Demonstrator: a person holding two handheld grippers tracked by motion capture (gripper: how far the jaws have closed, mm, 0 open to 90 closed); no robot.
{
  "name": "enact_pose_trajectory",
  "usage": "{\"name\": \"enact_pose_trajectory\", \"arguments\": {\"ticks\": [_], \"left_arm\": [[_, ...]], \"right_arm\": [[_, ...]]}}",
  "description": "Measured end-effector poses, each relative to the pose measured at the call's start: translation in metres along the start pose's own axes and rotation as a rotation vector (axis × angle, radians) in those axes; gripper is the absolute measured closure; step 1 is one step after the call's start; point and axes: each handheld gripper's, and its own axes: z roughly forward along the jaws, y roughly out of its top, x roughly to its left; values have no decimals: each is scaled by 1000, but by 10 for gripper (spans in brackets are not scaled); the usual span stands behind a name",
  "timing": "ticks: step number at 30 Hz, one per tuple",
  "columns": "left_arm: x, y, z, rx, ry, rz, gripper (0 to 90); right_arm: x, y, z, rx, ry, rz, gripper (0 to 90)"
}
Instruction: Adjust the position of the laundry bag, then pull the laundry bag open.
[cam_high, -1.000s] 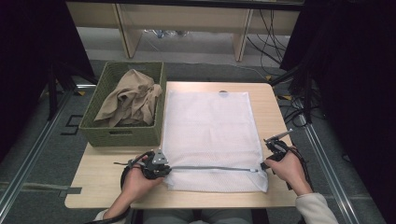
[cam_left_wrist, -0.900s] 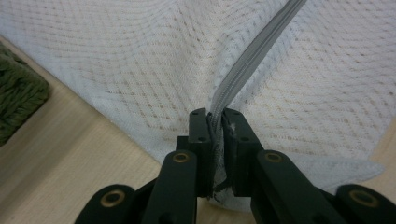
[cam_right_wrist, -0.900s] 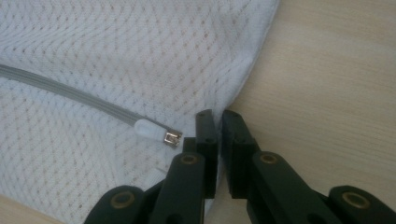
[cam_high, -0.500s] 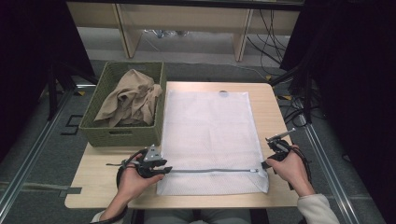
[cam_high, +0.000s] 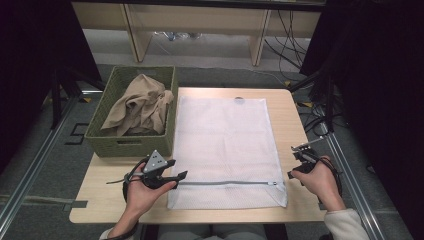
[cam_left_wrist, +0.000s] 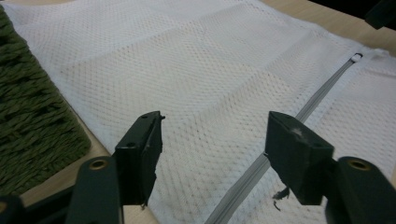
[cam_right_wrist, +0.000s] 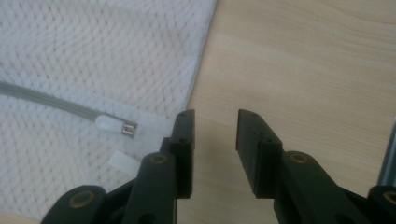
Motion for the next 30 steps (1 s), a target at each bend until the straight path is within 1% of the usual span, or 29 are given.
{"name": "enact_pose_trajectory", "arguments": {"ticks": [1, 2, 3, 4, 5, 6, 7, 8, 9, 10, 11, 12, 13, 14, 15, 16, 17, 18, 19, 20, 21, 22, 23, 25, 26, 27, 28, 29, 30], "left_arm": [[0, 0, 0, 0, 0, 0, 353], [-1, 1, 0, -16, -19, -16, 344], [-2, 2, 0, -16, -17, -8, 339], [-2, 2, 0, -16, -17, -8, 330], [-2, 3, 0, -24, -23, -8, 330], [-3, 5, 0, -42, -23, -14, 330], [-3, 5, 0, -42, -23, -14, 335], [-3, 6, 0, -36, -22, -4, 335], [-4, 7, 1, -41, -13, 8, 342], [-5, 8, 2, -40, -11, 16, 352], [-6, 8, 3, -37, -6, 21, 364], [-6, 8, 3, -37, -6, 21, 385], [-7, 8, 5, -46, -12, 23, 400], [-7, 9, 6, -28, -14, 49, 400], [-10, 10, 9, -22, -9, 56, 414], [-10, 10, 9, -22, -9, 56, 419], [-11, 10, 11, -22, -20, 60, 423], [-14, 12, 13, -27, -17, 83, 432], [-14, 12, 13, -27, -17, 83, 436], [-14, 13, 14, -17, -23, 94, 437], [-14, 13, 14, -17, -23, 94, 441], [-16, 13, 16, -31, -29, 71, 441], [-15, 15, 18, -14, -41, 100, 451], [-16, 15, 19, -14, -47, 106, 458], [-16, 16, 20, -10, -53, 127, 458], [-17, 16, 21, -4, -51, 131, 461], [-19, 16, 24, -6, -60, 117, 464], [-20, 16, 25, -8, -68, 116, 464], [-20, 16, 26, 4, -69, 115, 464]], "right_arm": [[3, 0, -2, 15, -15, 38, 709], [4, 0, -3, 7, -15, 38, 710], [1, 2, -2, 8, 3, 16, 709], [1, 2, -2, 8, 3, 16, 709], [0, 2, -3, 1, 7, 4, 708], [1, 3, -6, 28, 20, 49, 709], [4, 4, -7, 42, 26, 87, 711], [4, 4, -7, 42, 26, 87, 711], [4, 6, -7, 60, 40, 96, 715], [7, 7, -8, 75, 48, 137, 716], [1, 6, -4, 42, 47, 56, 713], [1, 5, -3, 47, 52, 48, 706], [4, 4, -3, 71, 48, 87, 698], [4, 4, -3, 71, 48, 87, 698], [0, 2, 2, 80, 77, 36, 690], [1, 2, 2, 104, 77, 54, 689], [0, 1, 3, 95, 76, 39, 684], [1, 1, 4, 101, 82, 48, 681], [2, 1, 2, 120, 94, 64, 679], [5, 0, 2, 103, 79, 92, 678], [5, 0, 2, 103, 79, 92, 678], [5, 0, 1, 124, 78, 100, 678], [3, -3, 4, 111, 81, 66, 676], [5, -4, 4, 121, 83, 77, 678], [5, -5, 5, 124, 83, 65, 681], [7, -6, 5, 120, 90, 76, 681], [7, -6, 7, 108, 90, 96, 688], [6, -5, 7, 122, 88, 80, 690], [6, -3, 8, 132, 107, 76, 694]]}}
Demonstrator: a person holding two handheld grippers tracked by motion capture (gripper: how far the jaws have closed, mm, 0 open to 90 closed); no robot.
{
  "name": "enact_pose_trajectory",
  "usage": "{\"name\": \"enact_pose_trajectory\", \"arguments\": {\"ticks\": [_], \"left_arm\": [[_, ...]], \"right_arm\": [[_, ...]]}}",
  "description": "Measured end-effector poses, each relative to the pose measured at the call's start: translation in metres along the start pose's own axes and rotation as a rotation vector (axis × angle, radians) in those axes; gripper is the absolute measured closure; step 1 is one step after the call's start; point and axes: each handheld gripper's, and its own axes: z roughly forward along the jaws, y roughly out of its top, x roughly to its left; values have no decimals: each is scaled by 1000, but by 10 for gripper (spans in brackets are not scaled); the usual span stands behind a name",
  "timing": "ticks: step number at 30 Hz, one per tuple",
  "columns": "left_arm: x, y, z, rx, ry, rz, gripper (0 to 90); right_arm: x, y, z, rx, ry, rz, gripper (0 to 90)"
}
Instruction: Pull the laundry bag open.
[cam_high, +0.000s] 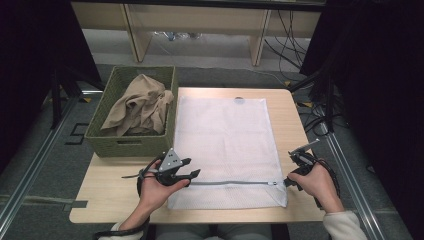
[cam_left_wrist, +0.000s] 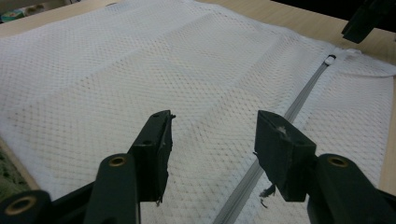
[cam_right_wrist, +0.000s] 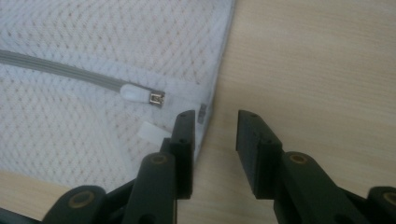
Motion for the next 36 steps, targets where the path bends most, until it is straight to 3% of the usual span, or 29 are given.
{"name": "enact_pose_trajectory", "arguments": {"ticks": [2, 3, 4, 5, 6, 7, 8, 10, 11, 12, 13, 14, 16, 17, 19, 21, 22, 25, 26, 27, 28, 29, 30, 31, 32, 33, 34, 36], "left_arm": [[1, 0, 2, 5, -16, 23, 488], [1, 0, 2, 5, -16, 23, 491], [0, -1, 3, 4, -8, 12, 492], [0, -1, 3, 12, -21, 0, 492], [0, -2, 4, 5, -14, 20, 492], [0, -2, 4, 12, -14, 19, 491], [1, -3, 4, 25, -9, 27, 487], [0, -4, 4, 14, -13, 16, 484], [0, -4, 4, 10, -12, 11, 482], [0, -4, 3, 11, -13, 13, 482], [0, -4, 3, 18, -11, 15, 482], [0, -4, 3, 18, -11, 15, 483], [0, -4, 3, 19, -10, 15, 485], [-2, -5, 4, 21, -11, -9, 484], [0, -5, 4, 25, -18, 14, 484], [-1, -5, 4, 27, -16, 18, 486], [-2, -6, 5, 28, -17, -10, 486], [-2, -6, 7, 20, -30, 14, 486], [-4, -6, 8, 23, -33, -17, 485], [-4, -6, 8, 23, -33, -17, 485], [-3, -5, 8, 40, -31, 22, 483], [-3, -5, 8, 39, -44, 19, 481], [-3, -5, 9, 37, -46, 15, 481], [-3, -5, 9, 37, -46, 15, 482], [-5, -5, 10, 31, -50, -4, 482], [-6, -5, 10, 30, -47, -14, 484], [-5, -4, 11, 21, -57, 9, 501], [-6, -4, 11, 34, -55, -4, 515]], "right_arm": [[2, 3, 2, 1, 3, 20, 702], [2, 3, 2, 1, 3, 20, 702], [4, 7, 4, 24, 14, 53, 707], [3, 9, 7, 11, 6, 36, 710], [3, 9, 7, 11, 6, 36, 710], [4, 9, 9, 8, 6, 52, 712], [7, 12, 10, 51, 15, 94, 713], [8, 13, 13, 60, 4, 117, 712], [6, 15, 14, 82, 4, 104, 712], [1, 15, 17, 48, 12, 44, 713], [3, 15, 17, 55, 16, 50, 713], [7, 16, 16, 82, 20, 101, 713], [7, 16, 17, 78, 12, 71, 719], [8, 17, 18, 98, 19, 87, 721], [10, 17, 18, 101, 10, 97, 726], [9, 17, 21, 64, -13, 39, 744], [12, 17, 21, 56, -28, 56, 744], [14, 17, 21, 69, -29, 40, 786], [20, 18, 20, 87, -41, 54, 820], [22, 17, 22, 58, -46, 42, 832], [23, 18, 21, 84, -54, 36, 845], [22, 18, 21, 69, -59, 19, 853], [26, 18, 21, 91, -61, 71, 857], [26, 18, 21, 91, -61, 71, 857], [25, 19, 20, 102, -52, 54, 857], [22, 18, 22, 63, -50, 17, 858], [19, 18, 22, 44, -33, -2, 859], [19, 18, 21, 47, -30, 13, 859]]}}
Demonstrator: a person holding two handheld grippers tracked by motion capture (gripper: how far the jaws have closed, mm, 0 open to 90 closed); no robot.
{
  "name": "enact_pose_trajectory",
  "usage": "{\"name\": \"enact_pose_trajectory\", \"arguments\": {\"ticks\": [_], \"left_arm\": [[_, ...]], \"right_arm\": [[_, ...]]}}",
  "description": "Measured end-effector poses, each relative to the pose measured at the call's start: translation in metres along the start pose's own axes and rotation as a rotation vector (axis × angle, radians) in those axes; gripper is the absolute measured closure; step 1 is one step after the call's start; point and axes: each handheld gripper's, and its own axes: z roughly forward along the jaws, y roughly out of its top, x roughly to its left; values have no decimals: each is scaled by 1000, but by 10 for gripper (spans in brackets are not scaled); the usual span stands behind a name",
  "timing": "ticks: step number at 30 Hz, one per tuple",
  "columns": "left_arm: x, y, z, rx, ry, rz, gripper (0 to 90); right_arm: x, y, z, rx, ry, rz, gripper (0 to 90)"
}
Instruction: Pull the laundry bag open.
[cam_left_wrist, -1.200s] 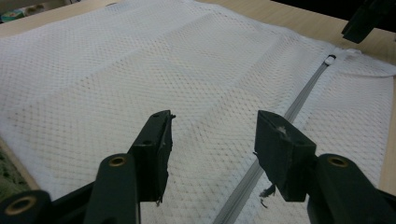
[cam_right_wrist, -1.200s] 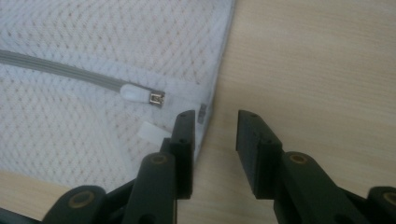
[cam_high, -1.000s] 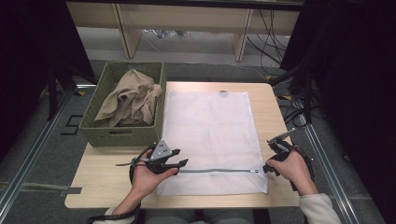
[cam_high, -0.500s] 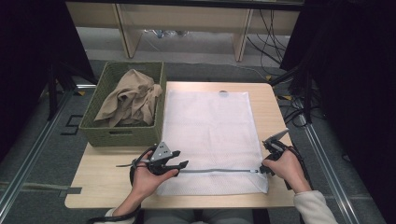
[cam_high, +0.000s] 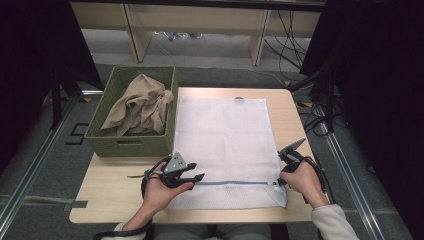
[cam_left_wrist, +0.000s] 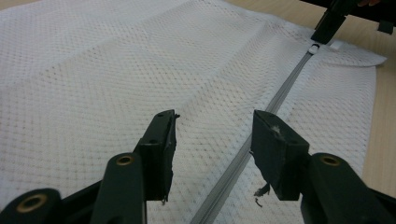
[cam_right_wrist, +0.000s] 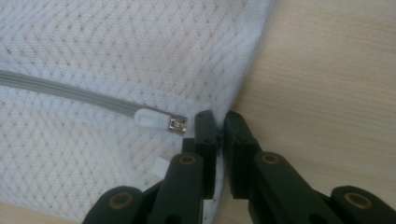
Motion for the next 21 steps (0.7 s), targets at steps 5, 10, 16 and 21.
{"name": "enact_pose_trajectory", "arguments": {"ticks": [5, 10, 16, 21], "left_arm": [[-4, 10, 8, -12, -25, 44, 554], [-17, 25, 22, -11, -59, 86, 562], [-35, 41, 45, 8, -104, 153, 567], [-47, 52, 60, 20, -129, 189, 576]], "right_arm": [[4, 0, -14, -4, 5, -6, 861], [7, 1, -20, -23, 8, -29, 861], [10, 2, -30, -59, 10, -41, 861], [10, 1, -31, -63, 11, -42, 861]]}}
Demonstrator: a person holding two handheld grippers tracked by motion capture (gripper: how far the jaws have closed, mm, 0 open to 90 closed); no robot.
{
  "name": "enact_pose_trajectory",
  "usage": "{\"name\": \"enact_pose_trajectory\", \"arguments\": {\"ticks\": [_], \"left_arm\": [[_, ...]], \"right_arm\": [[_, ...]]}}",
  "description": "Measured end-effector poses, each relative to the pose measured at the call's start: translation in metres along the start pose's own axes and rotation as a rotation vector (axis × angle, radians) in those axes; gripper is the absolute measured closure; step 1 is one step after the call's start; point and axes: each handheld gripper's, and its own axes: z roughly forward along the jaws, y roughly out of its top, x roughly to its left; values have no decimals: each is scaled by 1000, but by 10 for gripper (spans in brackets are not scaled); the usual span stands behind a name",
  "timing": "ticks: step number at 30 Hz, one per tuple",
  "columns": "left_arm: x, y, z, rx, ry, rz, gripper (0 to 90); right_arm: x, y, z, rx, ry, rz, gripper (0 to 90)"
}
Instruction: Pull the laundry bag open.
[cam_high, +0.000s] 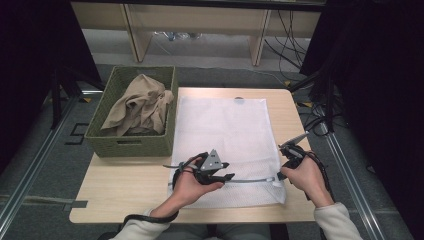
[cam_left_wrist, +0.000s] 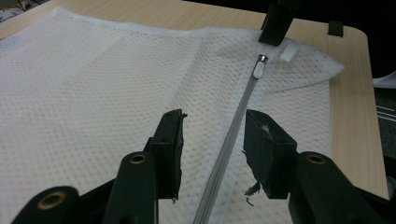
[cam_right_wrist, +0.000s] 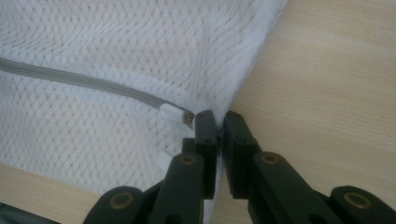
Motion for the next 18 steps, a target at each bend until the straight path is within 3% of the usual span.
{"name": "enact_pose_trajectory", "arguments": {"ticks": [2, 6, 9, 13, 15, 16, 18], "left_arm": [[-4, 4, 7, -12, -8, 0, 582], [-8, 9, 16, -12, -18, 15, 588], [-10, 12, 27, -5, -25, 27, 590], [-14, 16, 42, 13, -46, 34, 597], [-15, 19, 48, 13, -57, 46, 601], [-17, 20, 50, 14, -60, 41, 604], [-18, 22, 55, 19, -66, 46, 608]], "right_arm": [[1, -1, 0, -16, -2, 15, 861], [3, 0, -3, 14, -1, 18, 861], [2, 1, -4, -6, 9, -20, 861], [7, 0, -8, 8, 3, 45, 861], [3, 0, -6, -20, 6, -14, 861], [5, 0, -7, -17, 12, 3, 861], [4, 1, -9, -17, 14, -6, 861]]}}
